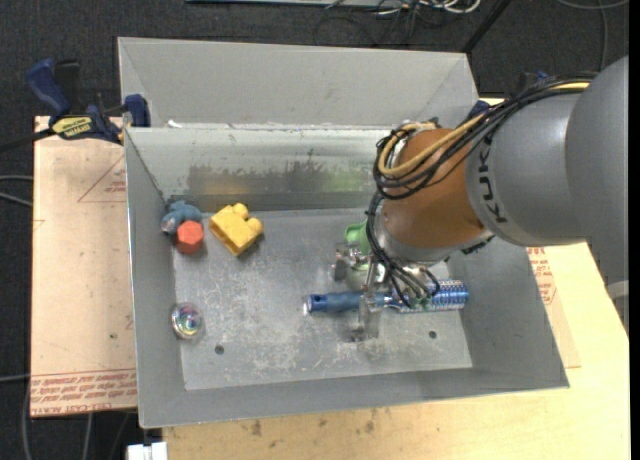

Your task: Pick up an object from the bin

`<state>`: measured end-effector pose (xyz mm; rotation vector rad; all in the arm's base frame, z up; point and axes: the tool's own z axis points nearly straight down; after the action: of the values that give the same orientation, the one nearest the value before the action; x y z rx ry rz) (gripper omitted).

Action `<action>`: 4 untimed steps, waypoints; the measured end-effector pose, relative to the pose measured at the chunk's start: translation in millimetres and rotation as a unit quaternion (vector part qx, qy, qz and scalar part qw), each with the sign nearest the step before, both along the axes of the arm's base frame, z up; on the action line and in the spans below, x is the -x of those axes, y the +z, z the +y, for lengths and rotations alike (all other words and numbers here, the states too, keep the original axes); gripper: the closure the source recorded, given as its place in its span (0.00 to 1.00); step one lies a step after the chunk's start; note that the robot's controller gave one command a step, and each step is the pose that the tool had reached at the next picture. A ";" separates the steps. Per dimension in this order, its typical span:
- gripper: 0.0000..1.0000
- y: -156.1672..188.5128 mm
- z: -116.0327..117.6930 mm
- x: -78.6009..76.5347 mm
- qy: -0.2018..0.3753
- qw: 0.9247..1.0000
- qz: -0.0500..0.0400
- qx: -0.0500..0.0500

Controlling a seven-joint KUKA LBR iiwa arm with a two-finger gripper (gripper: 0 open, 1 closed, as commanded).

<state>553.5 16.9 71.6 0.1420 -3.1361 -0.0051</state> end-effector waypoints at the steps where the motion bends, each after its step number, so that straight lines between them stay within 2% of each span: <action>1: 1.00 1.9 -2.2 -0.9 -0.002 1.000 -0.001 0.001; 2: 1.00 186.7 2.7 -6.5 0.062 0.998 -0.007 0.001; 3: 1.00 143.4 -0.3 69.8 0.375 0.927 -0.001 0.000; 4: 1.00 127.3 2.4 74.0 0.396 0.918 -0.002 0.000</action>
Offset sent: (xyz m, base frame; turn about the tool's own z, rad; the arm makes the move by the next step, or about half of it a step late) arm 0.0000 0.0000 0.0000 0.0000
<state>479.5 19.3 198.9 1.3727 -2.8257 -0.0036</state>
